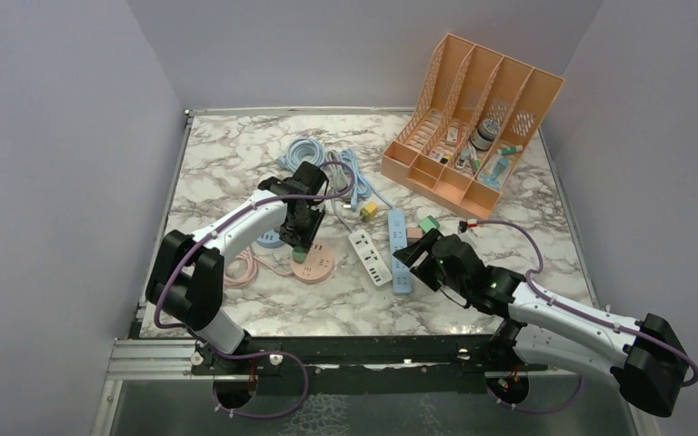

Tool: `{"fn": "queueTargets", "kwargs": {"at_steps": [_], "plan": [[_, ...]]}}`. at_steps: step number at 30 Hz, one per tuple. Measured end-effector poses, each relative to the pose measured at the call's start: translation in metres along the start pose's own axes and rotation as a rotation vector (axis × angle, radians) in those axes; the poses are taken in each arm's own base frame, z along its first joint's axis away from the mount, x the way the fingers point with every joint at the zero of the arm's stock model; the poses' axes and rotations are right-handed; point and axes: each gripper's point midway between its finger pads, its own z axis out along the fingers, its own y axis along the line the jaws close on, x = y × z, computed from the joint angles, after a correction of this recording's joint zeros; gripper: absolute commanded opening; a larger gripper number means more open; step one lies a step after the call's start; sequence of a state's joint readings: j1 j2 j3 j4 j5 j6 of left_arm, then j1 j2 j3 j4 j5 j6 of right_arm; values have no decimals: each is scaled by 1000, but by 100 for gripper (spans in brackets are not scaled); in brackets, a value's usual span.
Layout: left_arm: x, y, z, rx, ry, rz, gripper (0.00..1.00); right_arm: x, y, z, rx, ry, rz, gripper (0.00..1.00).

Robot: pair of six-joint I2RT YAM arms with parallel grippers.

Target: Insert the plug

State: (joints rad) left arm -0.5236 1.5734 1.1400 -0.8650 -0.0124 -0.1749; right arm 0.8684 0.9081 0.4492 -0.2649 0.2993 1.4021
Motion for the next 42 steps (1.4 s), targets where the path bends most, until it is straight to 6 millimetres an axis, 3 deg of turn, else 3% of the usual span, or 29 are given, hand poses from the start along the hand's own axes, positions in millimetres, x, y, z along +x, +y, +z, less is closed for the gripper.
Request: {"fn": "queueTargets", "kwargs": {"at_steps": [25,28,32,37,42], "plan": [[2,-4,20,20,-52,-76,1,-4,-1,-4,3,-18,11,67],[-2,-3,18,25,-81,-90,31,-6,-1,-4,1,-24,13,67],[-3,-1,14,26,-96,-100,52,-7,0,-5,-1,-29,14,67],[2,0,14,23,-79,-106,61,-7,0,-5,-3,-31,15,67],[6,0,9,22,-76,-102,56,-7,0,-5,-3,-31,15,67]]}}
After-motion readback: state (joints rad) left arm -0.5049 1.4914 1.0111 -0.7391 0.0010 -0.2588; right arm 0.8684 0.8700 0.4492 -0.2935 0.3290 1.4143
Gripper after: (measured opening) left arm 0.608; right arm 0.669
